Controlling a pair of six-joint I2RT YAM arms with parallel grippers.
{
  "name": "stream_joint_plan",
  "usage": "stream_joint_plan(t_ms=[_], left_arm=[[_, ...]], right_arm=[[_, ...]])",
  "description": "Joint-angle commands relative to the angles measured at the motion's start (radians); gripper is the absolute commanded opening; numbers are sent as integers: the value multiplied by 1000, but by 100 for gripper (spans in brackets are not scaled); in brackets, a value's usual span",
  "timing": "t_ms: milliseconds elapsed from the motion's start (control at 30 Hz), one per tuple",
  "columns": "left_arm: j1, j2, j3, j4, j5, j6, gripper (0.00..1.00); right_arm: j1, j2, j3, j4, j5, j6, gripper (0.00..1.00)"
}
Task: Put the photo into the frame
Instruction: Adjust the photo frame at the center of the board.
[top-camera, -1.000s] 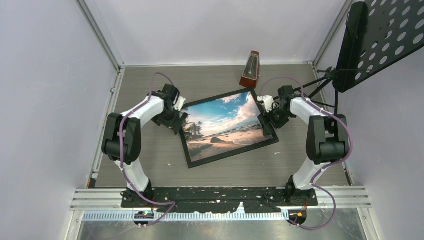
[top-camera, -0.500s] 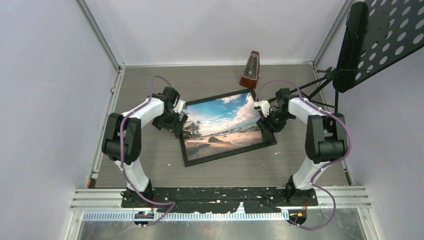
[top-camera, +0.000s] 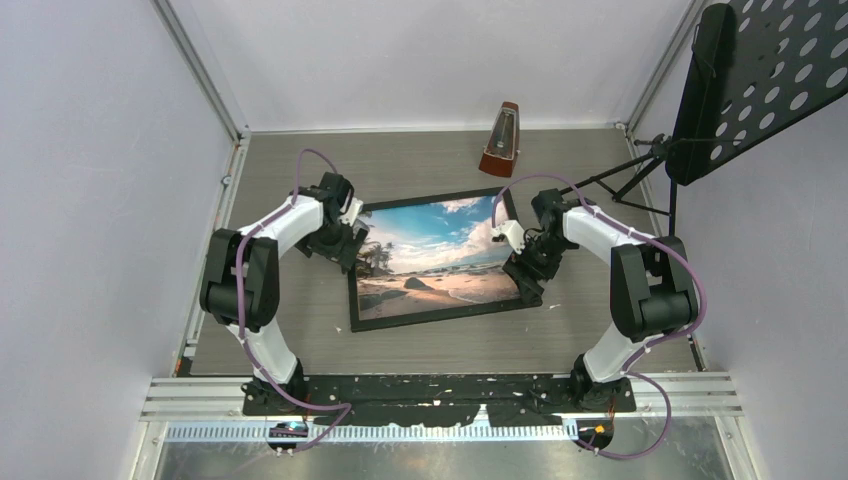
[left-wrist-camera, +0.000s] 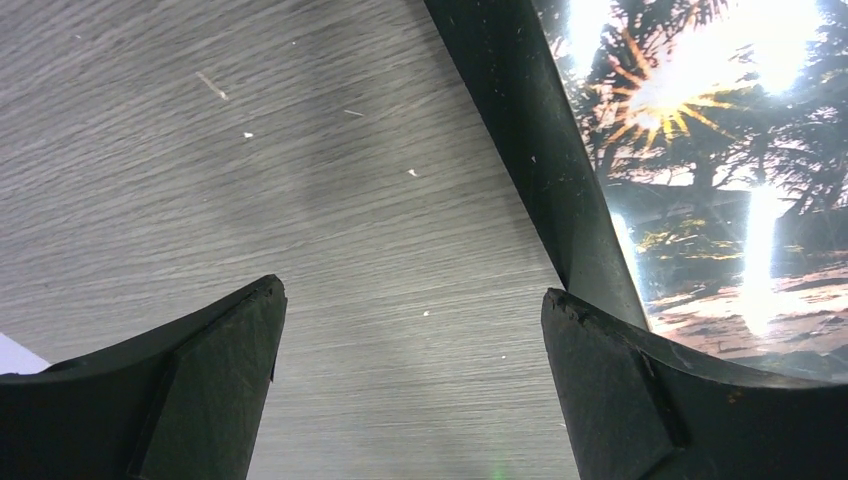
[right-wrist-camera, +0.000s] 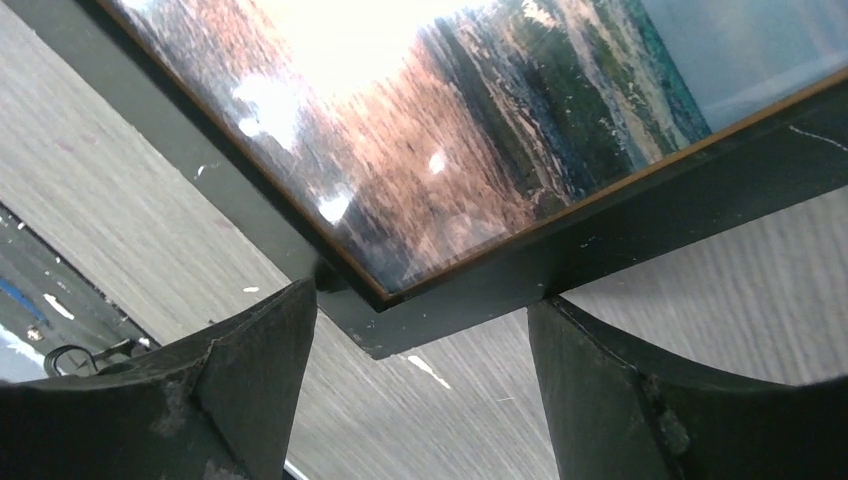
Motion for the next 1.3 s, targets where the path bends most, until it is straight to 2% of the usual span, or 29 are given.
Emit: stream_joint_plan(t_ms=[0, 300, 600, 767, 900, 1067, 1267], left_arm=[[-15, -73, -6, 37, 58, -4, 100], [-1, -100, -3, 50, -5, 20, 100], [57, -242, -33, 66, 14, 36, 100], [78, -421, -105, 109, 46, 36, 100], [87, -640, -198, 163, 53, 46, 100], [96, -872, -278, 183, 77, 71, 99], [97, -1055, -302, 129, 106, 86, 100]], right_arm=[[44, -61, -14, -11, -118, -15, 83], [69, -82, -17, 22, -119, 37, 83], [67, -217, -8, 141, 26, 207, 86], [67, -339, -33, 210, 133, 270, 91], [68, -477, -89, 274, 228, 317, 97], [66, -660, -148, 310, 278, 363, 95], [64, -826, -216, 308, 302, 383, 95]])
